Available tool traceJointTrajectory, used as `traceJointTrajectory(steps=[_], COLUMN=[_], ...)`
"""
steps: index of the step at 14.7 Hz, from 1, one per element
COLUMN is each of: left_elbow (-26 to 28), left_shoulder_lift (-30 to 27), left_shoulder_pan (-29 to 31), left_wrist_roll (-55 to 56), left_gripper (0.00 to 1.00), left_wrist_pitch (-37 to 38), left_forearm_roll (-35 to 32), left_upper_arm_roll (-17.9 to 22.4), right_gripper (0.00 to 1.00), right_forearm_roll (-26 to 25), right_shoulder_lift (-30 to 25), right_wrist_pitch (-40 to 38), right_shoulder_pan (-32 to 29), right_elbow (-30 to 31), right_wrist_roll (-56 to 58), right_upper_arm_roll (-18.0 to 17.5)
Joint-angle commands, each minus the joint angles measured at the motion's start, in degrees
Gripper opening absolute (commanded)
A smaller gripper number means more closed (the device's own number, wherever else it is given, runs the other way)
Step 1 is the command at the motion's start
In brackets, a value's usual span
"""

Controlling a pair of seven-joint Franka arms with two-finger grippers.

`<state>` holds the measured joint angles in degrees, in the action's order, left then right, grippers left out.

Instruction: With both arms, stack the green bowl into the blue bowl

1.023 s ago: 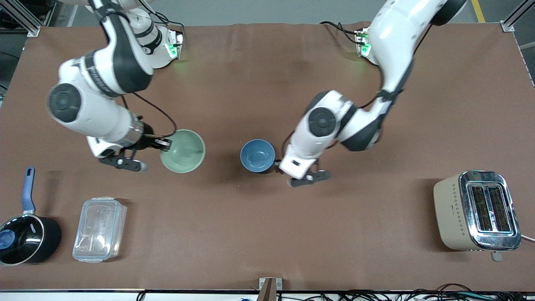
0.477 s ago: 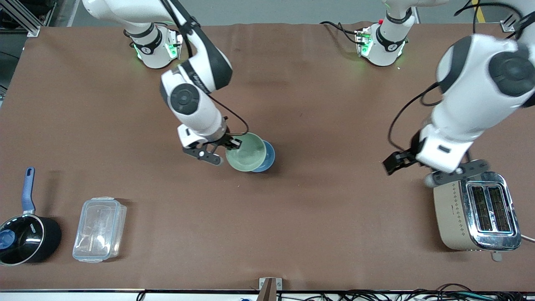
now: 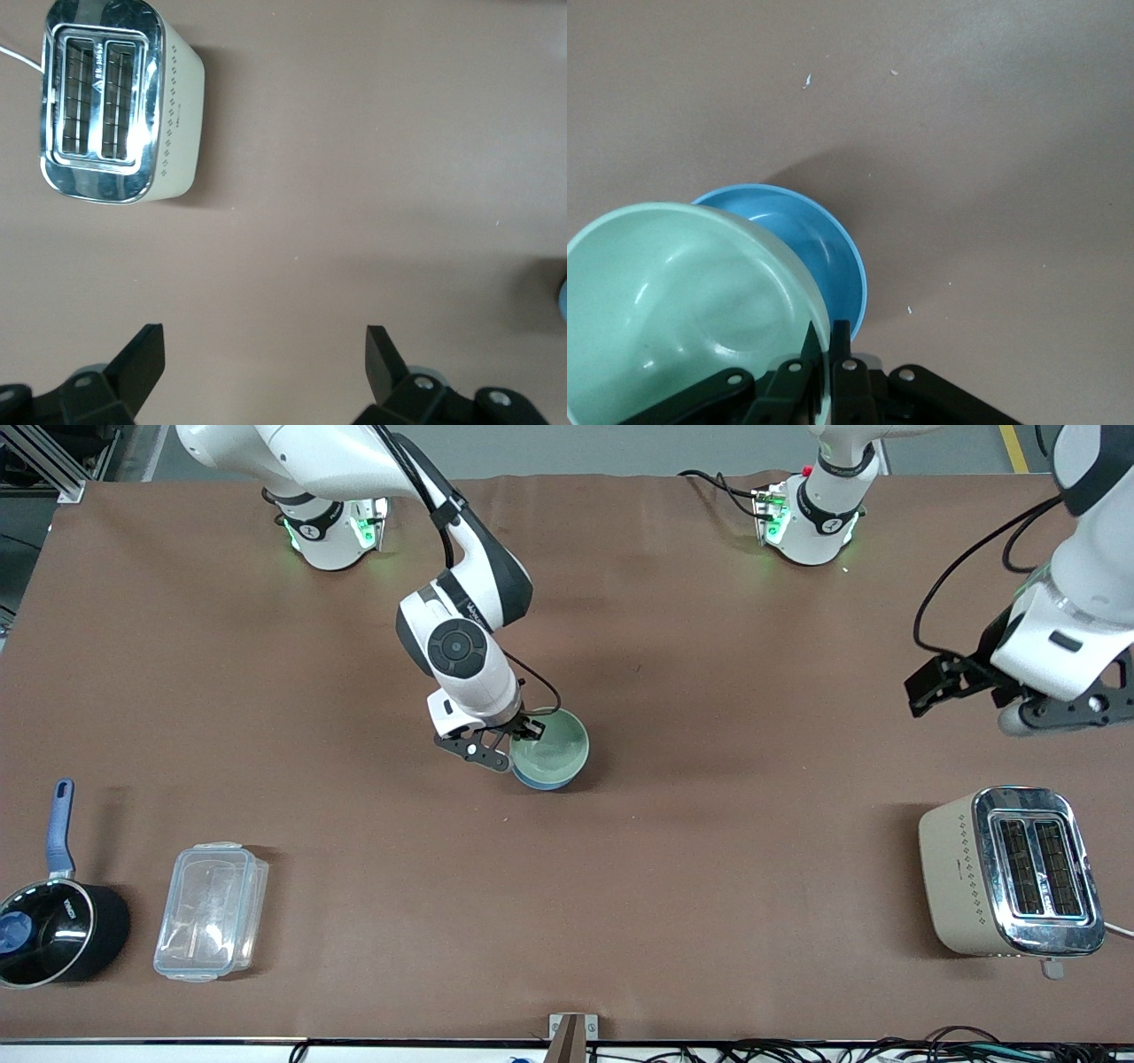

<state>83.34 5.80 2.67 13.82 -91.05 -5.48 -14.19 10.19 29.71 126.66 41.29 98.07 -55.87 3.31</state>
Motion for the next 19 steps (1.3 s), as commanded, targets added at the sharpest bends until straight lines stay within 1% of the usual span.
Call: traceJointTrajectory(steps=[1, 2, 5, 15, 18, 19], left_elbow=[7.96, 9.37, 10.88, 10.18, 10.09, 10.09], left_shoulder_lift=[-7.1, -8.51, -10.54, -10.64, -10.55, -10.46], left_shoulder_pan=[-4.76, -5.39, -5.39, -5.3, -5.13, -5.04], left_wrist_roll=[-4.85, -5.03, -6.17, -5.73, -6.08, -6.08], left_gripper=[1.0, 1.0, 1.0, 1.0, 1.0, 1.0], left_wrist_pitch=[-0.36, -0.27, 1.49, 0.7, 0.7, 0.7], left_forearm_roll=[3.18, 3.63, 3.98, 3.89, 3.89, 3.89], left_upper_arm_roll=[8.45, 9.34, 9.53, 8.82, 8.82, 8.82], right_gripper=[0.0, 0.0, 0.0, 0.02, 0.04, 0.08], right_forearm_roll=[0.27, 0.27, 0.18, 0.01, 0.01, 0.01], right_shoulder_lift=[1.05, 1.05, 1.66, 2.46, 2.46, 2.46], right_wrist_pitch=[1.65, 1.92, 2.36, 3.85, 3.94, 3.94], right_shoulder_pan=[1.25, 1.25, 1.16, 1.42, 1.51, 1.51], right_elbow=[0.1, 0.19, 0.1, 1.06, 1.68, 2.03], right_wrist_roll=[-0.99, -0.99, -0.99, -0.9, -0.9, -0.82], right_upper_arm_roll=[0.74, 0.74, 0.82, 0.91, 0.91, 0.91])
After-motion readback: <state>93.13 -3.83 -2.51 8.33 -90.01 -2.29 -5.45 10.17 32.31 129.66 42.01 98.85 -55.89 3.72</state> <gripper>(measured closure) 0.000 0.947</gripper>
